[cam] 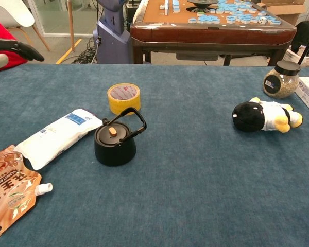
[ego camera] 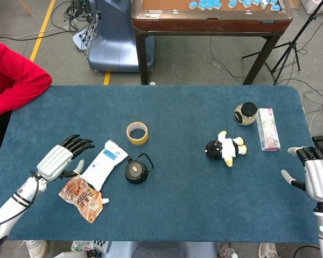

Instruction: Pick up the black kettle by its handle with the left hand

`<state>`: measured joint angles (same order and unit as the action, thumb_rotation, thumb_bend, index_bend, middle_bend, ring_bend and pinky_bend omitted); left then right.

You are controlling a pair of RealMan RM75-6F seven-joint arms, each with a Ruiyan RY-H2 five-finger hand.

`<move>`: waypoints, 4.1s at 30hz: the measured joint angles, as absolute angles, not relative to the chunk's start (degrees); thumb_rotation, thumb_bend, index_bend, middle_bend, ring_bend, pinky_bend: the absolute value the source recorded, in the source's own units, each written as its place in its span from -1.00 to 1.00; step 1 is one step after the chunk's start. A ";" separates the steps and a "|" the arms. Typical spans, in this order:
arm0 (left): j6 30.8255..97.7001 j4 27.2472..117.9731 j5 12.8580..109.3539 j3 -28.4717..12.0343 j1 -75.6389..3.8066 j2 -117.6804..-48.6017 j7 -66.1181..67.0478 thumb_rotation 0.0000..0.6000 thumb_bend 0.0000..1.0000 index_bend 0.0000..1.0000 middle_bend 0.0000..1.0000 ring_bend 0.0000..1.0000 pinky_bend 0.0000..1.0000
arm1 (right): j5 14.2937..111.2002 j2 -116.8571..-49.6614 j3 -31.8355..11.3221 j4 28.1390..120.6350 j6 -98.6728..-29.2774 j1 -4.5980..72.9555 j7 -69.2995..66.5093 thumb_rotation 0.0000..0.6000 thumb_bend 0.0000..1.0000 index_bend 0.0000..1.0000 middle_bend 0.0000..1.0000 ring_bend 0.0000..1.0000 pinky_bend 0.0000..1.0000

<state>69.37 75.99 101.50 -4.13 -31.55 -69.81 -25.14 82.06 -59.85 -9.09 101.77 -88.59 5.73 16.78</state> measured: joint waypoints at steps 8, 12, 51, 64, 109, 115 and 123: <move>65.24 75.38 102.51 -3.60 -37.14 -72.23 -24.29 -1.00 0.18 -0.61 -0.68 -0.70 -0.90 | 81.81 -60.27 -8.48 101.31 -88.90 5.13 16.42 1.00 -0.65 -0.24 -0.13 -0.34 -0.42; 63.23 75.28 102.14 -3.53 -39.29 -73.72 -23.11 -1.00 0.18 -0.60 -0.65 -0.71 -0.90 | 81.67 -60.59 -8.18 100.88 -88.84 4.92 16.21 1.00 -0.65 -0.24 -0.13 -0.34 -0.42; 47.18 76.44 89.15 -6.80 -53.61 -86.46 -12.46 -1.00 0.17 -0.50 -0.61 -0.82 -0.96 | 79.89 -61.52 -6.64 96.25 -87.33 3.33 10.74 1.00 -0.65 -0.24 -0.13 -0.34 -0.42; 45.34 75.46 87.90 -5.33 -54.98 -88.67 -4.73 -1.00 0.17 -0.41 -0.55 -0.82 -0.96 | 79.77 -61.49 -6.29 95.65 -87.75 2.39 9.59 1.00 -0.65 -0.24 -0.13 -0.34 -0.42; 56.83 88.25 84.97 -0.18 -44.17 -75.21 5.29 -1.00 0.12 -0.36 -0.31 -0.75 -0.96 | 82.29 -62.38 -5.74 94.60 -88.13 2.00 7.63 1.00 -0.65 -0.24 -0.13 -0.34 -0.42; 53.03 85.41 80.80 -1.98 -44.53 -76.15 4.29 -1.00 0.10 -0.42 -0.35 -0.75 -0.96 | 81.63 -62.57 -5.85 94.03 -87.96 1.85 7.35 1.00 -0.65 -0.24 -0.13 -0.34 -0.42; 46.15 82.64 75.54 -2.71 -46.20 -77.96 5.64 -1.00 0.00 -0.44 -0.37 -0.75 -0.96 | 81.28 -62.77 -5.92 93.66 -87.71 1.79 7.06 1.00 -0.65 -0.24 -0.13 -0.34 -0.42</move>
<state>46.15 82.64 75.54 -2.71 -46.20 -77.96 5.64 81.28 -62.77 -5.92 93.66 -87.71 1.79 7.06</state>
